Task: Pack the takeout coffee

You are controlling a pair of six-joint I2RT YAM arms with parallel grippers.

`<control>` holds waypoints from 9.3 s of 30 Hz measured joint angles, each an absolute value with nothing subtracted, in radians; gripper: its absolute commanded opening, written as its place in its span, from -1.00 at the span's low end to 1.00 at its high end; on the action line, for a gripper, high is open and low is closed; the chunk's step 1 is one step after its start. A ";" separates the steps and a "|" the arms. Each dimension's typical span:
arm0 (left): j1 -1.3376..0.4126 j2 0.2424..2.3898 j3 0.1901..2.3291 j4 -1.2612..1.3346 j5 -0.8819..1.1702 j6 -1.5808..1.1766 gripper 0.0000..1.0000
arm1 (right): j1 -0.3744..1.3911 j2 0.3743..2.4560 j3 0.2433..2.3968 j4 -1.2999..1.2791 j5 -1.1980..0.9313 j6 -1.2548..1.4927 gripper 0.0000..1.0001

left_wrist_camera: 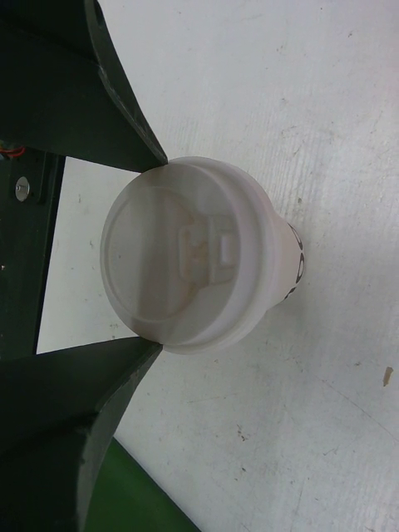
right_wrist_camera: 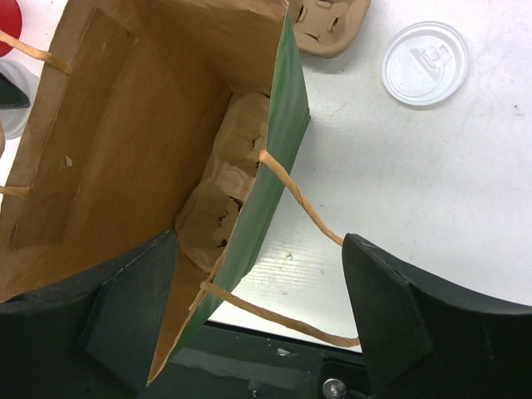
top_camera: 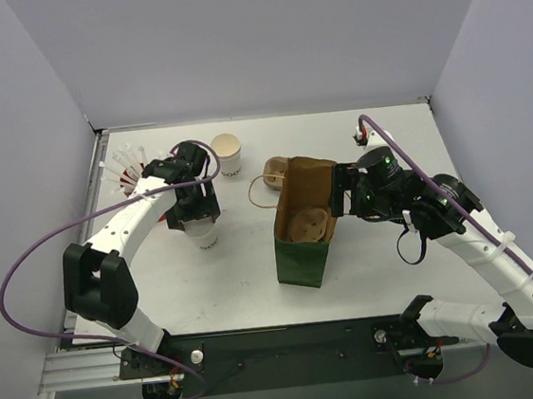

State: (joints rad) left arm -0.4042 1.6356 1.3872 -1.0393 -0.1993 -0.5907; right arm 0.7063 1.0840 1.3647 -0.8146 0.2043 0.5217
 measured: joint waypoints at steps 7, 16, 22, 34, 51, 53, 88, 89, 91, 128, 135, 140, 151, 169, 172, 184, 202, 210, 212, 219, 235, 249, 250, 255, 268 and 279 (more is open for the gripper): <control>-0.405 1.621 1.370 -1.020 -0.207 -0.588 -0.13 | 0.706 1.084 1.359 -0.813 0.204 0.522 0.50; -0.405 1.616 1.369 -1.010 -0.212 -0.555 -0.32 | 0.701 1.084 1.359 -0.812 0.204 0.522 0.50; -0.405 1.599 1.370 -1.013 -0.238 -0.529 -0.32 | 0.693 1.084 1.359 -0.812 0.204 0.522 0.50; -0.405 1.507 1.506 -1.063 -0.256 -0.493 -0.35 | 0.681 1.087 1.373 -0.812 0.204 0.522 0.50; -0.435 1.504 1.966 -1.178 -0.235 -0.434 -0.35 | 0.648 1.094 1.396 -0.812 0.214 0.523 0.48; -0.454 1.502 1.988 -1.179 -0.223 -0.427 -0.34 | 0.647 1.094 1.396 -0.812 0.222 0.523 0.48; -0.856 1.547 2.171 -1.189 0.021 -0.356 -0.34 | 0.532 1.219 1.372 -0.646 0.162 0.579 0.04; -0.859 1.552 2.171 -1.190 0.021 -0.356 -0.33 | 0.531 1.215 1.361 -0.646 0.158 0.583 0.05; -0.865 1.560 2.171 -1.192 0.021 -0.356 -0.34 | 0.531 1.202 1.333 -0.644 0.152 0.592 0.08; -0.896 1.659 2.220 -1.232 -0.007 -0.359 -0.33 | 0.718 1.227 1.389 -0.794 0.286 0.685 -1.00; -0.896 1.690 2.237 -1.232 0.004 -0.378 -0.34 | 0.838 1.316 1.623 -0.895 0.426 0.676 -1.00; -0.896 1.716 2.234 -1.240 0.004 -0.403 -0.34 | 0.885 1.339 1.684 -0.945 0.502 0.677 -1.00; -0.896 1.755 2.137 -1.231 0.006 -0.488 -0.34 | 0.985 1.362 1.707 -0.982 0.644 0.701 -1.00; -0.921 1.762 1.991 -1.177 -0.021 -0.543 -0.34 | 0.975 1.327 1.518 -0.821 0.673 0.849 -1.00; -0.923 1.763 1.988 -1.178 -0.040 -0.542 -0.34 | 0.964 1.300 1.495 -0.788 0.640 0.903 -1.00; -0.930 1.815 2.133 -1.271 -0.126 -0.481 -0.33 | 0.938 1.098 1.282 -0.600 0.495 1.094 -1.00; -0.949 1.833 1.982 -1.309 -0.125 -0.417 -0.33 | 0.908 1.072 1.108 -0.522 0.436 1.205 -1.00; -0.955 1.851 1.947 -1.306 -0.119 -0.406 -0.33 | 0.908 1.086 1.108 -0.509 0.427 1.177 -0.98; -0.956 1.855 1.942 -1.306 -0.118 -0.406 -0.33 | 0.908 1.085 1.108 -0.508 0.427 1.172 -0.86; -0.963 1.864 1.930 -1.304 -0.119 -0.406 -0.33 | 0.908 1.056 1.100 -0.503 0.425 1.153 -0.67; -0.973 1.875 1.908 -1.297 -0.135 -0.410 -0.33 | 0.904 1.016 1.098 -0.509 0.406 1.052 -0.28; -0.986 1.880 1.897 -1.280 -0.150 -0.413 -0.33 | 0.902 0.992 1.152 -0.549 0.400 0.973 0.09; -0.986 1.880 1.897 -1.279 -0.151 -0.414 -0.33 | 0.902 0.992 1.157 -0.553 0.401 0.966 0.10; -0.986 1.880 1.897 -1.278 -0.154 -0.414 -0.33 | 0.887 0.975 1.182 -0.570 0.403 0.904 0.08; -0.988 1.880 1.872 -1.270 -0.162 -0.418 -0.33 | 0.635 1.073 1.210 -0.473 0.138 0.688 -0.16; -0.987 1.880 1.857 -1.265 -0.167 -0.425 -0.34 | 0.622 1.160 1.158 -0.399 0.035 0.672 -0.65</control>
State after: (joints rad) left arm -0.9867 1.8797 1.8568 -1.2648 -0.1669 -0.4248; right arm 0.6216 1.1603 1.1580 -0.3988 0.0353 0.6720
